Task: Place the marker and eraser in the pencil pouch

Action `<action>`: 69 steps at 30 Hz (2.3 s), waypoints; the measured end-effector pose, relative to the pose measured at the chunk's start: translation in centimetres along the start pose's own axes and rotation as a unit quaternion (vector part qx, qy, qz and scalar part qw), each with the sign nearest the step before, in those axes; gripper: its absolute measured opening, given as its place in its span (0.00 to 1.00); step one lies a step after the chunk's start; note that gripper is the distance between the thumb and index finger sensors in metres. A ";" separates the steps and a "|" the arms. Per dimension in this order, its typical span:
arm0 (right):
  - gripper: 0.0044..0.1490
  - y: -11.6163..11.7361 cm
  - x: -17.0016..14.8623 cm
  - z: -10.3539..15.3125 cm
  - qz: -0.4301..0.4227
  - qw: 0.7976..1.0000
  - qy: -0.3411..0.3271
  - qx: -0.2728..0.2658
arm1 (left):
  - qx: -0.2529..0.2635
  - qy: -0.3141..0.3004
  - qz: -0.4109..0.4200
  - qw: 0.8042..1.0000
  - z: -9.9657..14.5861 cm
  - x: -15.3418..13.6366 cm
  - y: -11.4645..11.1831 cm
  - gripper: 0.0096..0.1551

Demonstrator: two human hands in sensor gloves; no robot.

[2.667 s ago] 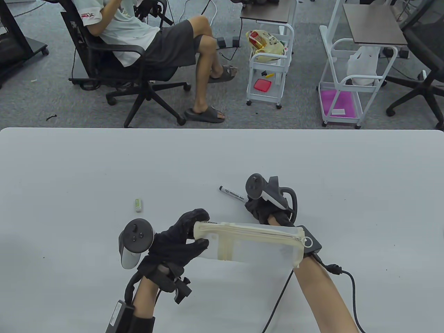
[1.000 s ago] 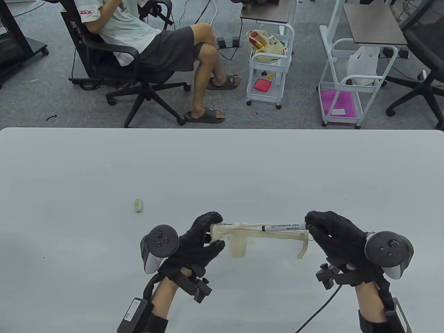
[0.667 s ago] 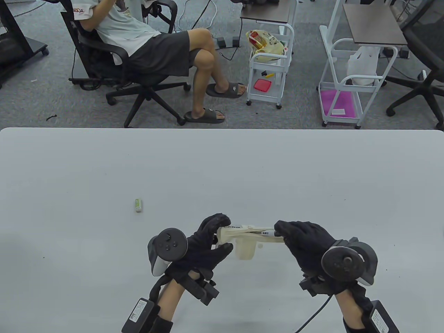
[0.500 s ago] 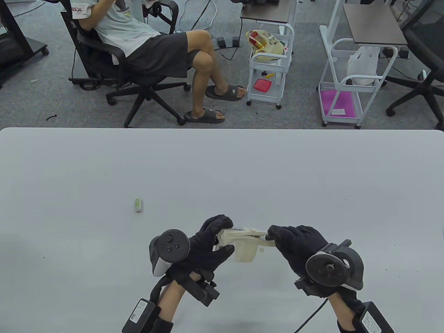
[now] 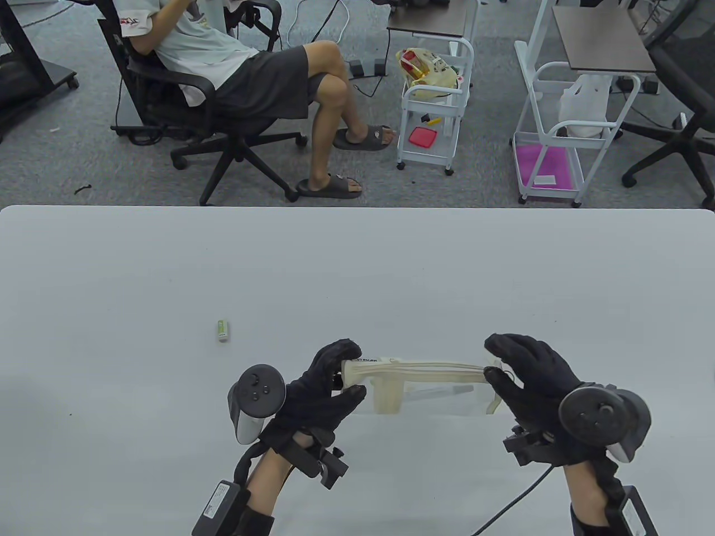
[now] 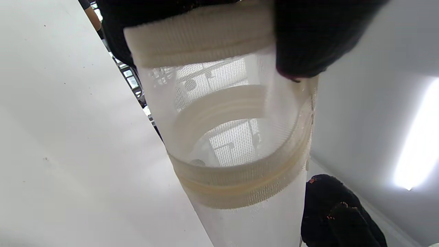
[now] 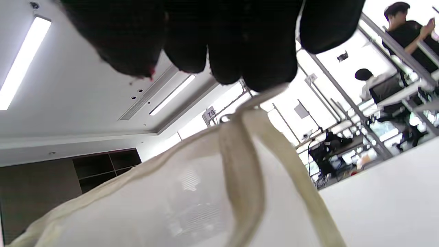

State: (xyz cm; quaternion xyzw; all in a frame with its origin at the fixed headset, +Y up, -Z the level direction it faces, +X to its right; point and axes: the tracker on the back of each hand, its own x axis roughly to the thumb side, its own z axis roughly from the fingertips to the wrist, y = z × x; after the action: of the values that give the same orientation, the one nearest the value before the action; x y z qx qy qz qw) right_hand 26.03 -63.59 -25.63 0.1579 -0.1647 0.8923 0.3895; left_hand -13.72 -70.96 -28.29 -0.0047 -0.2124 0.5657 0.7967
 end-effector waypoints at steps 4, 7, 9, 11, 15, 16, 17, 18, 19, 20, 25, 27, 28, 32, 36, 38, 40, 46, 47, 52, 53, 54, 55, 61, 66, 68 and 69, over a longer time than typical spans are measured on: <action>0.62 1.4 -4.9 -0.6 -0.151 0.974 0.063 0.156 | 0.008 0.003 0.027 1.000 0.0 -0.3 0.2 0.42; 0.68 3.5 -6.7 -0.8 -0.231 0.945 0.082 0.217 | 0.009 0.004 0.038 0.999 0.0 -0.3 0.3 0.42; 0.67 4.9 -6.8 -0.8 -0.291 0.923 0.080 0.237 | 0.010 0.002 0.034 0.999 0.0 -0.2 0.2 0.42; 0.59 5.8 -6.3 -0.9 -0.335 0.916 0.085 0.206 | 0.010 0.002 0.035 0.999 0.1 -0.2 0.3 0.42; 0.48 6.1 -5.8 -0.9 -0.340 0.922 0.083 0.166 | 0.001 -0.001 0.049 0.999 0.1 -0.2 1.1 0.46; 0.47 6.0 -5.8 -0.9 -0.340 0.922 0.085 0.163 | -0.019 0.000 0.043 0.999 -0.1 0.0 1.5 0.48; 0.47 5.8 -5.8 -0.9 -0.339 0.924 0.084 0.153 | -0.040 0.003 0.028 0.999 -0.2 0.6 2.1 0.51; 0.47 5.7 -5.9 -0.9 -0.340 0.926 0.084 0.144 | -0.048 0.003 0.008 0.999 -0.2 1.2 2.7 0.54; 0.47 5.4 -6.0 -0.9 -0.332 0.929 0.089 0.138 | -0.054 0.008 -0.043 0.998 -0.3 2.2 4.0 0.55; 0.48 5.1 -6.1 -0.8 -0.322 0.933 0.089 0.133 | -0.024 -0.002 -0.092 0.996 -0.3 3.2 5.4 0.55; 0.48 4.3 -6.6 -0.7 -0.326 0.933 0.092 0.123 | 0.027 0.080 -0.270 0.959 -2.7 3.2 9.9 0.52; 0.48 4.2 -6.6 -0.7 -0.323 0.935 0.091 0.118 | 0.030 0.139 -0.320 0.937 -4.0 1.6 11.6 0.52; 0.48 4.2 -6.6 -0.7 -0.322 0.935 0.091 0.118 | 0.035 0.171 -0.351 0.920 -4.8 0.4 12.4 0.51; 0.48 4.5 -6.7 -0.6 -0.314 0.936 0.094 0.125 | 0.039 0.298 -0.461 0.835 -6.4 -5.0 14.9 0.48; 0.48 4.8 -6.7 -0.6 -0.305 0.938 0.098 0.133 | 0.037 0.392 -0.530 0.751 -6.6 -9.5 16.0 0.44; 0.47 4.9 -6.7 -0.6 -0.301 0.939 0.099 0.135 | 0.031 0.426 -0.534 0.730 -6.6 -11.3 16.4 0.46; 0.47 4.9 -6.8 -0.6 -0.298 0.940 0.101 0.134 | 0.031 0.445 -0.514 0.732 -6.6 -13.0 16.6 0.46; 0.47 4.8 -7.0 -0.5 -0.296 0.940 0.108 0.130 | 0.019 0.441 -0.528 0.725 -7.5 -13.9 16.3 0.29; 0.47 4.8 -7.0 -0.5 -0.295 0.941 0.109 0.128 | 0.017 0.443 -0.524 0.728 -7.5 -13.9 16.3 0.29; 0.46 4.7 -7.2 -0.3 -0.294 0.941 0.115 0.124 | -0.006 0.441 -0.522 0.730 -7.5 -13.7 16.0 0.28; 0.46 4.6 -7.3 -0.3 -0.293 0.941 0.115 0.123 | -0.008 0.436 -0.529 0.728 -7.4 -13.6 15.9 0.28; 0.46 4.6 -7.3 -0.3 -0.293 0.941 0.116 0.122 | -0.010 0.427 -0.541 0.724 -7.3 -13.5 15.7 0.28; 0.46 4.6 -7.3 -0.3 -0.293 0.941 0.117 0.121 | -0.002 0.412 -0.561 0.718 -7.2 -13.1 15.5 0.28; 0.46 4.4 -7.4 -0.3 -0.292 0.941 0.120 0.119 | -0.005 0.368 -0.548 0.751 -6.3 -11.6 14.8 0.28; 0.46 4.3 -7.5 -0.4 -0.302 0.939 0.119 0.117 | 0.027 0.271 -0.493 0.826 -6.5 -5.9 12.9 0.28; 0.46 4.3 -7.5 -0.4 -0.305 0.938 0.119 0.117 | 0.037 0.213 -0.481 0.849 -6.7 -2.5 11.6 0.28; 0.46 4.3 -7.5 -0.4 -0.305 0.938 0.119 0.117 | 0.038 0.186 -0.482 0.856 -6.8 -0.7 10.9 0.27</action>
State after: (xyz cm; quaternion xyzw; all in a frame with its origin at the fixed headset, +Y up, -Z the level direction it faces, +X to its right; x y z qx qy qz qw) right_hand 27.63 -70.99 -29.77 0.1380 0.0442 0.7556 0.6388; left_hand -21.38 -66.07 -37.41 0.0238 -0.0145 0.1075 0.9938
